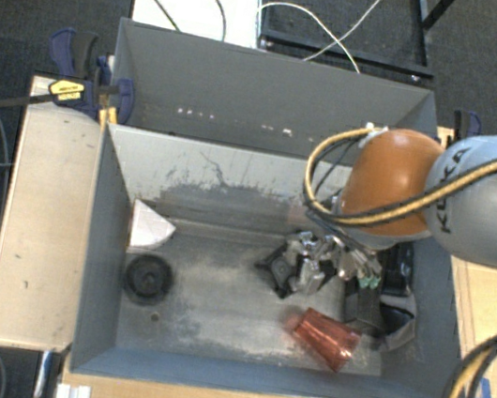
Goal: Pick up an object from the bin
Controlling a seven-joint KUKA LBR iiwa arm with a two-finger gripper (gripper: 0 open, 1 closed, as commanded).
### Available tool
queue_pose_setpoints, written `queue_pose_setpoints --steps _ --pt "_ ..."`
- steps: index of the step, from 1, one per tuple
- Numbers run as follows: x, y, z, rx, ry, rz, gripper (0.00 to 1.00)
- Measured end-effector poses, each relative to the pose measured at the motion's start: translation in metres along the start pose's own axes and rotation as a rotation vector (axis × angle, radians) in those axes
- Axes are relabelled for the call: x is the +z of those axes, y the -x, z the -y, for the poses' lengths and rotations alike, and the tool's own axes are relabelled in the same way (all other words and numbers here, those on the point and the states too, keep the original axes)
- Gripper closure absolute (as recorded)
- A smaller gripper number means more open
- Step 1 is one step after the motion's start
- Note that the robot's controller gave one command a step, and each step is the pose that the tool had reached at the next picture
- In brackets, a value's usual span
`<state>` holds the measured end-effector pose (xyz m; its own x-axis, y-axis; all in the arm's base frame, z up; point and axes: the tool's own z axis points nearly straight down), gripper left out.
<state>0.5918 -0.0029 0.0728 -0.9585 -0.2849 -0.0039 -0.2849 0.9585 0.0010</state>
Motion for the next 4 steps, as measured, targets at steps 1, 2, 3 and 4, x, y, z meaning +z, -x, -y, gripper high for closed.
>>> queue_pose_setpoints --steps 1,2,3,4 --pt "-0.005 -0.001 0.0 0.001 0.001 -0.001 1.0" --pt "-0.022 -0.001 -0.001 0.002 0.001 -0.001 1.0" --pt "-0.032 0.0 0.0 0.003 0.0 0.004 1.0" --pt "-0.038 0.0 0.0 0.003 0.0 0.004 1.0"
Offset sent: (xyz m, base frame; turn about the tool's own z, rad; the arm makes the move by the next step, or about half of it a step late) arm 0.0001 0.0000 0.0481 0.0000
